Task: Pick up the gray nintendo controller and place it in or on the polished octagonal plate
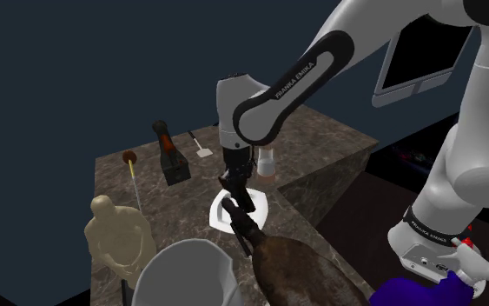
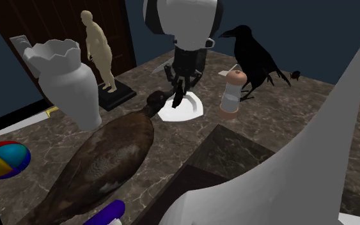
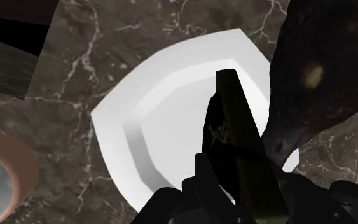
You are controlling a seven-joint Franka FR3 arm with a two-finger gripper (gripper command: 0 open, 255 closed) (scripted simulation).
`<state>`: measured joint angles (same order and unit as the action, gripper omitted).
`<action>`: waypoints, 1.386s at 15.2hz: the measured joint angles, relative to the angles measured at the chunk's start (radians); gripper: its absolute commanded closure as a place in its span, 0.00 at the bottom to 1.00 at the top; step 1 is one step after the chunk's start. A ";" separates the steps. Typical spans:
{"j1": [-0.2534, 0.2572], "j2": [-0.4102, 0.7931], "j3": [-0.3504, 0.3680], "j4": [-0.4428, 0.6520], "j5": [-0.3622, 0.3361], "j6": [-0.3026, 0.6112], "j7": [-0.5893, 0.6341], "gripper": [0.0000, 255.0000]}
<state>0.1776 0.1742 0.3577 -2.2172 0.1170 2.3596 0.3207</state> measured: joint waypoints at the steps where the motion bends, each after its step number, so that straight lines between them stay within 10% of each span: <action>1: 0.001 0.014 -0.002 0.001 -0.005 0.013 0.002 1.00; 17: 0.016 0.116 -0.016 -0.017 -0.040 0.131 0.015 1.00; 18: 0.016 0.116 -0.016 -0.017 -0.040 0.131 0.015 0.00; 21: 0.016 0.117 -0.016 -0.017 -0.040 0.130 0.015 0.00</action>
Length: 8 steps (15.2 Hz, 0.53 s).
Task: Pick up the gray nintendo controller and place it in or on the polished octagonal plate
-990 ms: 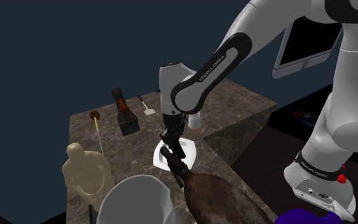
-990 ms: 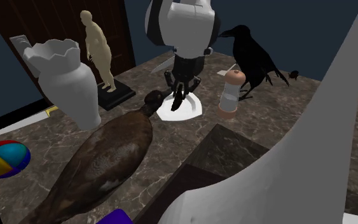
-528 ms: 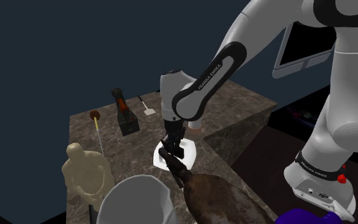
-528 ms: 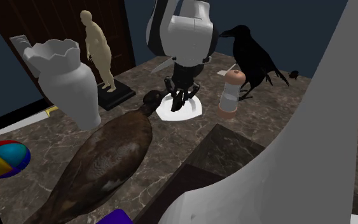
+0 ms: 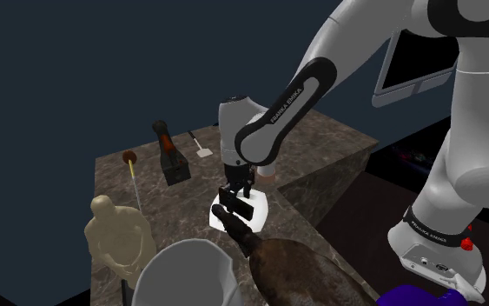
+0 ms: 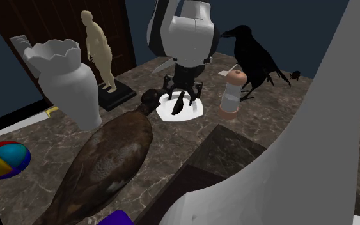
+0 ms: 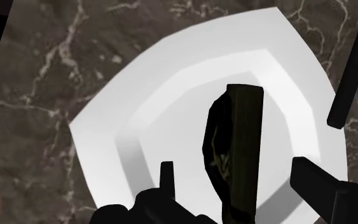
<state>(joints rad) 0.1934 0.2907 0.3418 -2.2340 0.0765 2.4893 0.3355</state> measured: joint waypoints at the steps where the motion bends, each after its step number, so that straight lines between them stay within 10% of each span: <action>1: 0.000 0.000 0.000 0.000 0.000 0.000 0.000 0.00; 8: -0.020 -0.088 0.010 0.020 0.030 -0.105 -0.022 0.00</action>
<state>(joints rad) 0.1730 0.2027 0.3514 -2.2138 0.1064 2.3842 0.3138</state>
